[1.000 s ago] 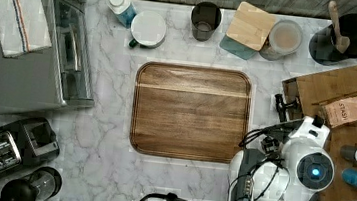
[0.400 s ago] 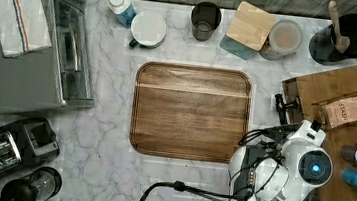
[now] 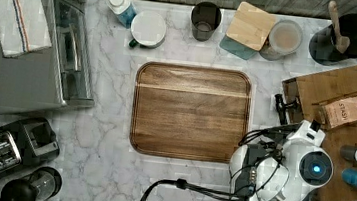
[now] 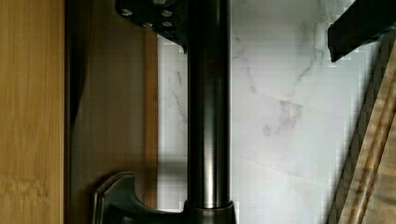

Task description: Open the drawer.

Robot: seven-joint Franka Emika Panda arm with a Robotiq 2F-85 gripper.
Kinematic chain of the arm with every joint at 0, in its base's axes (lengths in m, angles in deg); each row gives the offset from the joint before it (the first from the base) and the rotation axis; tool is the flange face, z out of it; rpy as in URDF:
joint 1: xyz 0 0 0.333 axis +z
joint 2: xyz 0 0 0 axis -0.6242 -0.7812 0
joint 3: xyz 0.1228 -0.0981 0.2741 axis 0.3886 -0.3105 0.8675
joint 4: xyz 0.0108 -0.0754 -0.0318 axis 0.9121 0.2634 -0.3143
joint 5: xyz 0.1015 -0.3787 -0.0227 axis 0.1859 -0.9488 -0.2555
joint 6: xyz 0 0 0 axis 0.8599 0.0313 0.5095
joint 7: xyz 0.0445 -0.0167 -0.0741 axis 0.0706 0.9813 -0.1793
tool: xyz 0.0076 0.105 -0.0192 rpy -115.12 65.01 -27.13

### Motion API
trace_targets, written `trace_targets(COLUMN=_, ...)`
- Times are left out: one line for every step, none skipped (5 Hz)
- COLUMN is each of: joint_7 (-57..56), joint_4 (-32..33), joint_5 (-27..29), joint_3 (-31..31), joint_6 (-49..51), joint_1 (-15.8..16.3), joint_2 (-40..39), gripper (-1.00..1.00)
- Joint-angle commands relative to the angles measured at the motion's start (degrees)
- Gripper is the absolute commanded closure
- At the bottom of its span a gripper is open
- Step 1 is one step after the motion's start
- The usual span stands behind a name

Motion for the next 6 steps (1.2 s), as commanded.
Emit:
trace_targets(joint_7=-26.14, joint_4=-2.21, joint_5=13.55, joint_3=-1.10, joint_6=8.84, joint_1=2.90, joint_2=2.03, gripper=-1.00)
trace_targets(joint_7=-25.70, joint_4=1.29, joint_5=16.72, joint_3=3.97, joint_6=6.05, joint_1=0.65, joint_2=2.82, gripper=-1.00)
trace_targets(joint_7=-19.14, joint_4=6.12, joint_5=15.95, joint_3=4.11, joint_6=4.31, joint_1=4.12, joint_2=5.46, gripper=-1.00)
trace_targets(joint_7=-13.92, joint_4=11.01, joint_5=16.24, joint_3=5.69, joint_6=2.99, joint_1=6.97, joint_2=8.82, gripper=-1.00)
trace_targets(joint_7=-9.68, joint_4=15.19, joint_5=16.95, joint_3=8.81, joint_6=2.74, joint_1=8.90, joint_2=11.90, gripper=-1.00)
trace_targets(joint_7=-5.48, joint_4=18.41, joint_5=16.59, joint_3=11.66, joint_6=3.11, joint_1=10.48, joint_2=14.74, gripper=-1.00)
